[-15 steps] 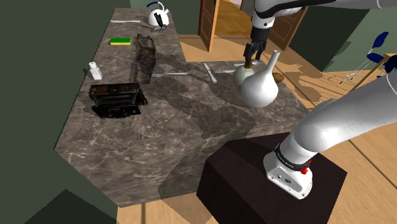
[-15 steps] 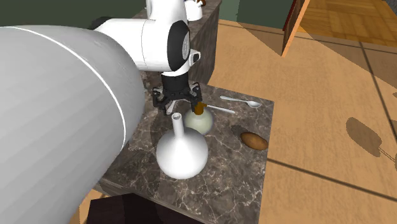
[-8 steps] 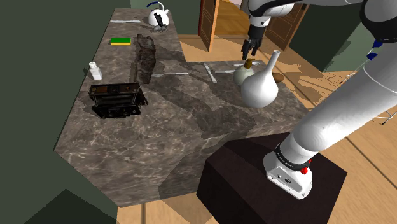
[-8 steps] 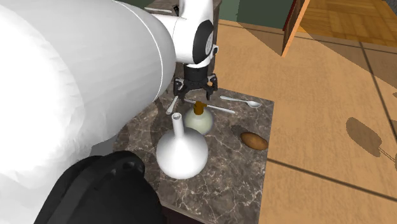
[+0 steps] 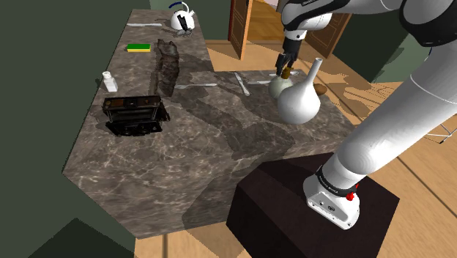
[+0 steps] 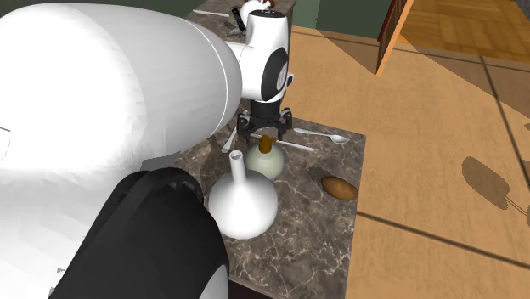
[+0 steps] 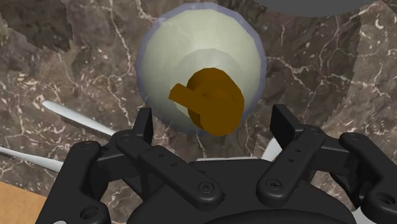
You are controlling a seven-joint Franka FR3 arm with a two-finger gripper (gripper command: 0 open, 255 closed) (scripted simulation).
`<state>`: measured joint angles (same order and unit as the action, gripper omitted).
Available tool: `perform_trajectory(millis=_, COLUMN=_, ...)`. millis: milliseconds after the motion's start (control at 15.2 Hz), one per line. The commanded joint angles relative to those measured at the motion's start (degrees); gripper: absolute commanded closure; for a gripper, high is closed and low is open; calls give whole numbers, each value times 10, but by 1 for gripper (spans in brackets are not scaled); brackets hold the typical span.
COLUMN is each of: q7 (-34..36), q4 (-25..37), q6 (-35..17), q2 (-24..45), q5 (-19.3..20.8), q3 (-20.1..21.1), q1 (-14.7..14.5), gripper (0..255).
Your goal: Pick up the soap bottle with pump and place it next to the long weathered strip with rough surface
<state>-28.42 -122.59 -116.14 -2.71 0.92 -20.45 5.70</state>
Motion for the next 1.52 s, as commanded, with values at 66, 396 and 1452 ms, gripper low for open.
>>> perform_trajectory(millis=66, q7=0, q4=-5, q6=-7, q2=1, q5=0, q3=0, q1=0, gripper=0)
perform_trajectory(millis=396, q7=0, q4=-5, q6=-6, q2=1, q5=0, q3=0, q1=0, gripper=0)
perform_trajectory(millis=1452, q7=4, q4=19, q6=31, q2=-13, q5=4, q3=2, q1=-1, gripper=255)
